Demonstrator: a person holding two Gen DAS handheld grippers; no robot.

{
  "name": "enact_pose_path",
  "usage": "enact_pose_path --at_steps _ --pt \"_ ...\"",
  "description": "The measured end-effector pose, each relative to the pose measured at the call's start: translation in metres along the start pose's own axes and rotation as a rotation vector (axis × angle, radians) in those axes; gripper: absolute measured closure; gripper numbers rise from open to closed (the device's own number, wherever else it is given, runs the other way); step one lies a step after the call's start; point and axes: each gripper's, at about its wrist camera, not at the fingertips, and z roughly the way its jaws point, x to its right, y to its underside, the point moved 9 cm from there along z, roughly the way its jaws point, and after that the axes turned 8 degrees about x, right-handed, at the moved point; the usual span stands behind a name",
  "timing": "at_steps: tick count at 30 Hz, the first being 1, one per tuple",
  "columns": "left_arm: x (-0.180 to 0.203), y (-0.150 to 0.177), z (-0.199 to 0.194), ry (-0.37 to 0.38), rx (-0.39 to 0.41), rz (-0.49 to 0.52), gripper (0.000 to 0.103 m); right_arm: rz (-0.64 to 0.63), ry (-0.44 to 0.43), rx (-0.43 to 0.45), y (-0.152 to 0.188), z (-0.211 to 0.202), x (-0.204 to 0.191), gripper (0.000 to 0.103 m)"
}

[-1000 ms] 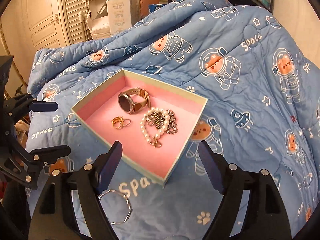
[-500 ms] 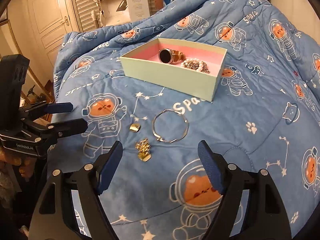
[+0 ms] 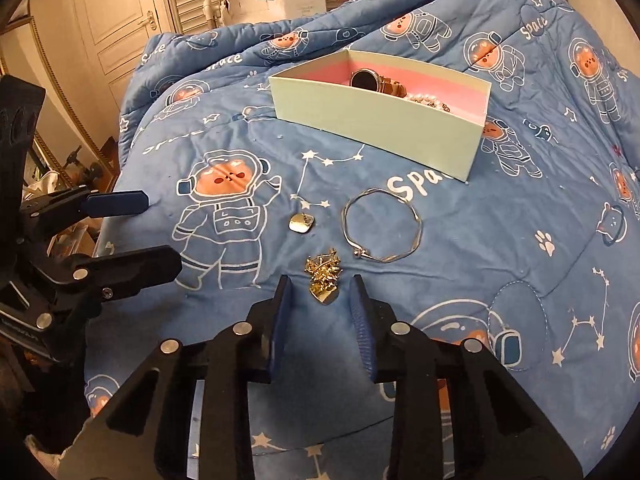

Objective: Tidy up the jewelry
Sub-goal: 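Grasp the heart charm with the right tool while the left grasps the star charm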

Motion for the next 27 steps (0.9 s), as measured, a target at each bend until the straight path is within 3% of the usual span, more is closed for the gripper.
enact_pose_path --at_steps 2,6,11,15,21,27 --pt "0.002 0.001 0.001 0.002 -0.001 0.007 0.01 -0.012 -0.009 0.002 0.001 -0.001 -0.002 0.088" --pt "0.005 0.0 0.004 0.016 -0.002 0.015 0.014 0.003 -0.015 -0.001 0.002 -0.003 -0.001 0.088" --pt "0.013 -0.003 0.009 0.043 -0.001 0.032 0.03 0.024 -0.013 -0.005 0.007 -0.011 0.0 0.088" --pt "0.029 -0.003 0.013 0.112 -0.019 0.03 0.039 0.052 0.004 -0.004 0.014 -0.023 0.006 0.088" --pt "0.064 0.0 0.028 0.187 -0.054 0.102 0.054 0.11 0.052 -0.019 0.03 -0.041 0.025 0.088" --pt "0.086 -0.001 0.052 0.193 -0.094 0.162 0.065 0.135 0.074 -0.02 0.039 -0.051 0.038 0.088"
